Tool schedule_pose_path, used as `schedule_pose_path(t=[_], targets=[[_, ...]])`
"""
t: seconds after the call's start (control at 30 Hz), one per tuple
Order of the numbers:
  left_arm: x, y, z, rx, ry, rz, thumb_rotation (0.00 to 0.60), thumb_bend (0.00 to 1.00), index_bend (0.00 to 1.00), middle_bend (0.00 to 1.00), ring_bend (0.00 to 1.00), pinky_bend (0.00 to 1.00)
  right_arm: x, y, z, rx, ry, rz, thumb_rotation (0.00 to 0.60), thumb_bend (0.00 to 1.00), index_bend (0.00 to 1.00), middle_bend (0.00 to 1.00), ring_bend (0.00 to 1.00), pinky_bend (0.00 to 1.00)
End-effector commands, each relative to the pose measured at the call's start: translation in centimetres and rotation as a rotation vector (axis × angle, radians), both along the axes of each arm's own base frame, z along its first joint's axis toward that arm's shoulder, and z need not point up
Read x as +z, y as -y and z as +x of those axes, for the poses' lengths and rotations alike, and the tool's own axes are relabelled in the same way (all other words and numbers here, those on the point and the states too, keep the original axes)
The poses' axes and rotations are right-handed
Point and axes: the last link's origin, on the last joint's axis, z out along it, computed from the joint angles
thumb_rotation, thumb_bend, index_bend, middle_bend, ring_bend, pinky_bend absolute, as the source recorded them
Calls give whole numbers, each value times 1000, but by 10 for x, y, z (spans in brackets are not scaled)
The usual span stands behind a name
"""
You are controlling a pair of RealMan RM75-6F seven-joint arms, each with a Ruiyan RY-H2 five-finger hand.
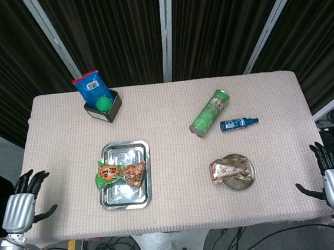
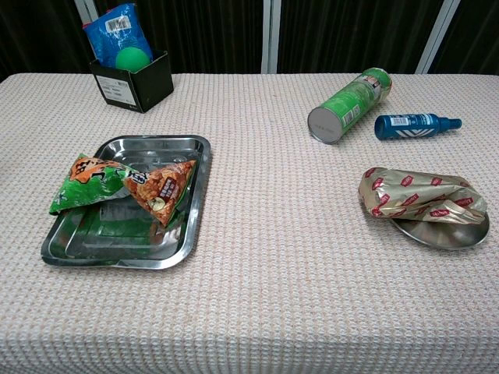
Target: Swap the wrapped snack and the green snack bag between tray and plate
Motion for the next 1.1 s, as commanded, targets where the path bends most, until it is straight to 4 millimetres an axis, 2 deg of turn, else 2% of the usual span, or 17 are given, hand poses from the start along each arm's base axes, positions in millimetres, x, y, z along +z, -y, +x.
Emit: schedule_pose_path(t=[0.03, 0.33, 0.47, 0.57, 0.8, 1.0, 1.1], targets=[[1, 0, -1, 3, -4, -2, 600, 143, 162, 135, 0, 81, 2, 2, 2, 6, -2, -5, 600, 6, 0, 0, 0, 0], [-4, -1, 1, 1, 2, -13, 600, 143, 161, 135, 0, 81, -4, 3, 6, 10, -13, 39, 600, 5, 0, 0, 0, 0], [-3, -3, 1, -2, 4, -9, 600, 143, 162, 135, 0, 81, -14, 8, 17, 46, -43, 103, 600, 6, 0, 0, 0, 0], [-4, -2, 0, -4, 2, -9, 600, 143, 162, 135, 0, 81, -27, 18, 33, 92, -102, 166, 600, 9, 0, 8, 0, 0], [-4, 0, -4, 8, 14, 1, 600, 143, 161, 135, 0, 81, -62, 58, 79, 159, -194, 280, 600, 30, 0, 29, 0, 0], [-3, 2, -9, 18, 18, 6, 600, 143, 162, 135, 0, 81, -100, 75, 100, 159, -215, 337, 600, 50, 0, 61, 0, 0], [-2, 3, -12, 22, 17, 5, 600, 143, 162, 135, 0, 81, -112, 79, 107, 155, -221, 346, 600, 57, 0, 105, 0, 0]])
